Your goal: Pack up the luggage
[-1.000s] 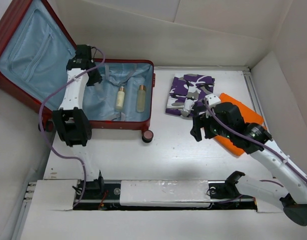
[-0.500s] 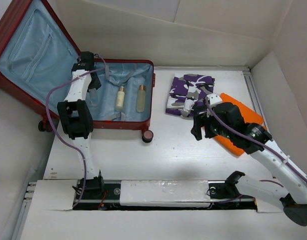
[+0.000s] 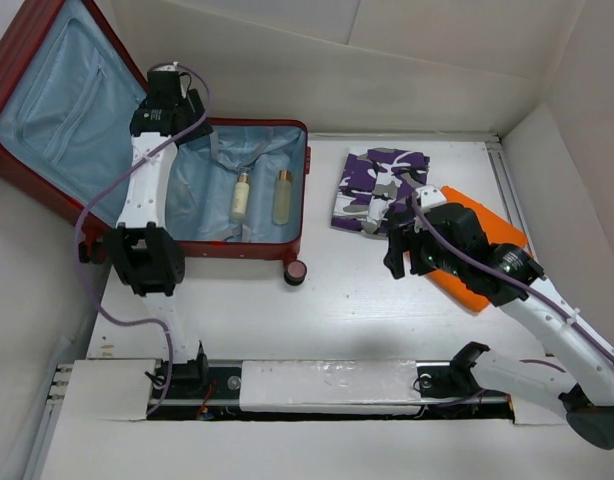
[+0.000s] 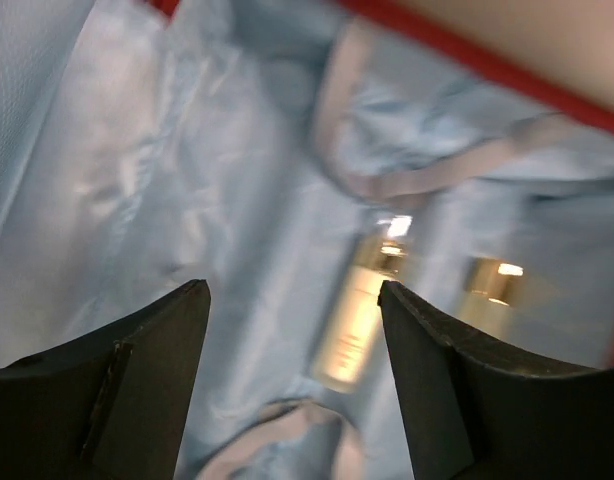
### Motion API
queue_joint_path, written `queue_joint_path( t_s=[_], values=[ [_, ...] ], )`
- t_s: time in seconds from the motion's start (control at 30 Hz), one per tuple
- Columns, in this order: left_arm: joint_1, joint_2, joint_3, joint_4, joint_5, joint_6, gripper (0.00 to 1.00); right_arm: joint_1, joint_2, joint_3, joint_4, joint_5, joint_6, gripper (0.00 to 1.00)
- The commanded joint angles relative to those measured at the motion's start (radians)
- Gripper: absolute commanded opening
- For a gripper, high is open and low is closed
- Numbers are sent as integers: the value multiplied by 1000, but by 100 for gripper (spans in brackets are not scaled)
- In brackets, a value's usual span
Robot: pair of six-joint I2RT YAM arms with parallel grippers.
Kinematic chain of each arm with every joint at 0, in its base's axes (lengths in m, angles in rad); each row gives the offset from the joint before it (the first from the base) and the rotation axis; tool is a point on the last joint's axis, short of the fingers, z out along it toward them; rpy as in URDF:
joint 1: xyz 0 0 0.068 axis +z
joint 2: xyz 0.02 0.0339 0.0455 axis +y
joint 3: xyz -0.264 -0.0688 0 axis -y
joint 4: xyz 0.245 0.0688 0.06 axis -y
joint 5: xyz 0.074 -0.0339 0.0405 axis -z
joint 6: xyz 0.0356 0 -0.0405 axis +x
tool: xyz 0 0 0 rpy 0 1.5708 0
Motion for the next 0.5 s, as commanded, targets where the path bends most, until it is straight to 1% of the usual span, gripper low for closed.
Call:
queue_joint_path(
  t_s=[0.0,0.03,0.07,0.1,0.13,0.17,0.2,0.23,0.27,0.3,0.33,0.37,0.4,0.43,0.47],
  values=[
    [-94,-160,-37,30,65,-2,63,11,6,74,-6,45,16,81],
    [-131,-186,-74,50,56,-2,60,11,6,74,-6,54,16,79],
    [-213,-244,-114,62,36,9,53,11,6,88,-18,65,16,76],
    [-252,-275,-157,71,7,9,50,11,6,100,-18,65,16,67],
    [-278,-308,-261,85,-60,-3,46,11,6,100,-29,65,16,57],
    [-291,-345,-328,135,-61,-20,39,11,6,100,-29,65,16,47],
    [-269,-427,-405,175,-61,-69,27,11,6,110,-38,65,25,32],
    [-237,-469,-558,218,-61,-92,22,11,6,110,-38,56,25,24],
    [-199,-508,-628,290,-9,-115,18,11,-4,99,-38,56,35,16],
    [-92,-558,-727,315,37,-158,12,11,-13,87,-38,56,35,7],
    [-37,-575,-766,335,86,-174,12,11,-13,87,-38,47,35,4],
    [13,-586,-798,352,151,-186,5,11,-25,71,-38,47,44,1],
    [54,-586,-823,379,167,-195,2,20,-25,62,-38,47,44,0],
    [124,-597,-841,380,180,-206,0,20,-36,53,-29,37,44,0],
    [151,-597,-866,392,201,-215,0,20,-36,41,-29,37,44,0]
  ],
)
